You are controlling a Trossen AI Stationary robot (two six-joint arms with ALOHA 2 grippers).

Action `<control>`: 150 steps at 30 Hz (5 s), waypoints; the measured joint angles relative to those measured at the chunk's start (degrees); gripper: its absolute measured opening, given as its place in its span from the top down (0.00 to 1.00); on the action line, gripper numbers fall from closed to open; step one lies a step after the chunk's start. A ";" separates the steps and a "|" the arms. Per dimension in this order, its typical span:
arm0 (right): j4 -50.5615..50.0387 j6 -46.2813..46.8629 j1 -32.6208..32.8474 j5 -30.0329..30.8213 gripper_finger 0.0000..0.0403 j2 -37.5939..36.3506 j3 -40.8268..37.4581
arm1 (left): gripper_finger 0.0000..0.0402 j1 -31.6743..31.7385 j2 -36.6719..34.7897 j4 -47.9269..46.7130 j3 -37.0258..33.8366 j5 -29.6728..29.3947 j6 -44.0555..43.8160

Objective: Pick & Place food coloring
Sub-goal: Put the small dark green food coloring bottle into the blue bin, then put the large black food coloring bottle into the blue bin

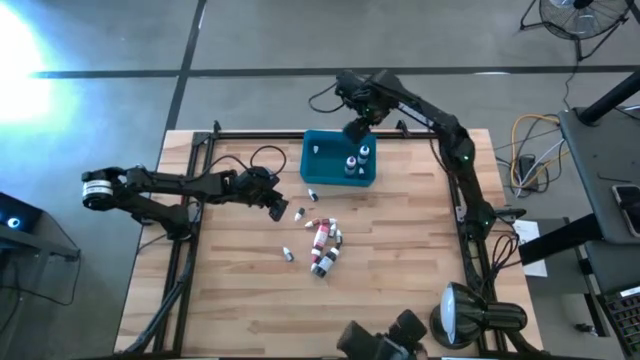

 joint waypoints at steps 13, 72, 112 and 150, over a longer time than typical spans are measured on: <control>14.48 9.07 9.61 1.82 0.51 -22.46 -30.74 | 0.59 0.13 0.43 0.76 0.00 0.02 0.68; 19.43 41.98 24.05 2.45 0.51 -46.74 -66.69 | 0.61 -10.71 27.67 -17.50 21.36 -8.84 -13.86; 19.80 42.95 24.07 11.34 0.52 -46.74 -66.74 | 0.92 7.14 26.02 -29.96 48.14 0.61 14.37; 56.68 -22.21 38.88 -13.72 0.52 -35.72 -72.48 | 0.59 -1.54 21.22 -35.85 38.67 0.17 25.39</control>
